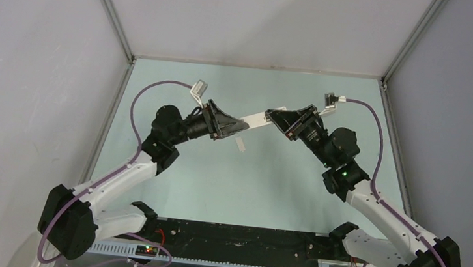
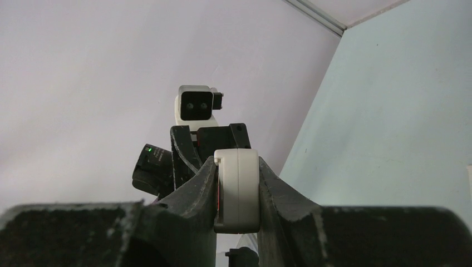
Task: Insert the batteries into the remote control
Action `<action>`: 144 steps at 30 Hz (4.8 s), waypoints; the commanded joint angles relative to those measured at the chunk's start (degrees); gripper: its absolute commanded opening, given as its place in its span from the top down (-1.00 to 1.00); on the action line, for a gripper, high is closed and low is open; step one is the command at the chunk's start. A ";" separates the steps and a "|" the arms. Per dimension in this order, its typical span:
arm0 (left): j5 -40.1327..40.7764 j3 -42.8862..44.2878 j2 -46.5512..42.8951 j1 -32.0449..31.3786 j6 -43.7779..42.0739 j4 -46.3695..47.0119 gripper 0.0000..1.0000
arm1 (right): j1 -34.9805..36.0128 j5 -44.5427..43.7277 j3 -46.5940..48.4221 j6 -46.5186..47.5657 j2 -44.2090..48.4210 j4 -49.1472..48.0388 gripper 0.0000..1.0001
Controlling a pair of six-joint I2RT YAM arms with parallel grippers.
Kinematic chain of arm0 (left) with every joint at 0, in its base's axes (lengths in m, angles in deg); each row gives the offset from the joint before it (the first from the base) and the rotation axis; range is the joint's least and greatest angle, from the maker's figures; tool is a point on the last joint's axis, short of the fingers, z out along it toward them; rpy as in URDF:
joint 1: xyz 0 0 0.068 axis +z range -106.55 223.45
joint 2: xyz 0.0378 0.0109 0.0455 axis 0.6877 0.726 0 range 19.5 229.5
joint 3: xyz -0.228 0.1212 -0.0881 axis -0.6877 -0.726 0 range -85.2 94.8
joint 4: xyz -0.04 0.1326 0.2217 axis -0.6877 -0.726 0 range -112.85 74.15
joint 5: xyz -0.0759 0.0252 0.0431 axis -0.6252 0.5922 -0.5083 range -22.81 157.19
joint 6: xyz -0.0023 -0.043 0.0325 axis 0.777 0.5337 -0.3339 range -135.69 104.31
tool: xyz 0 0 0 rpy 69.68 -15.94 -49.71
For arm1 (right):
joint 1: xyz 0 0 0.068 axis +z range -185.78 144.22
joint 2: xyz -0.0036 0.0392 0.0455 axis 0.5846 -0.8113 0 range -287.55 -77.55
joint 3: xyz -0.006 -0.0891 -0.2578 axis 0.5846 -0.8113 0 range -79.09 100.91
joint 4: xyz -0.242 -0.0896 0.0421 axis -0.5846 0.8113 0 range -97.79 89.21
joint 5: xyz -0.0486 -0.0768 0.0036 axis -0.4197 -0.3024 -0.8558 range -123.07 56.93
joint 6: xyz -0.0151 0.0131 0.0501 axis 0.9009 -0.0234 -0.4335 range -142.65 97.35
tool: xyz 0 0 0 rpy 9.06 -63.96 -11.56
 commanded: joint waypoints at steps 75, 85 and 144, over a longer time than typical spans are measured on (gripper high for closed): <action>-8.86 -5.82 1.20 35.74 -14.21 -18.85 1.00 | 12.87 -24.52 45.45 47.55 -57.79 50.91 -0.67; -10.33 -5.34 2.34 36.81 -16.15 -20.62 1.00 | 12.90 -24.39 50.91 48.91 -64.72 51.27 -0.33; -12.84 -6.44 22.28 10.21 -28.82 -31.81 0.70 | 6.88 -26.47 49.04 33.90 -61.09 59.24 0.31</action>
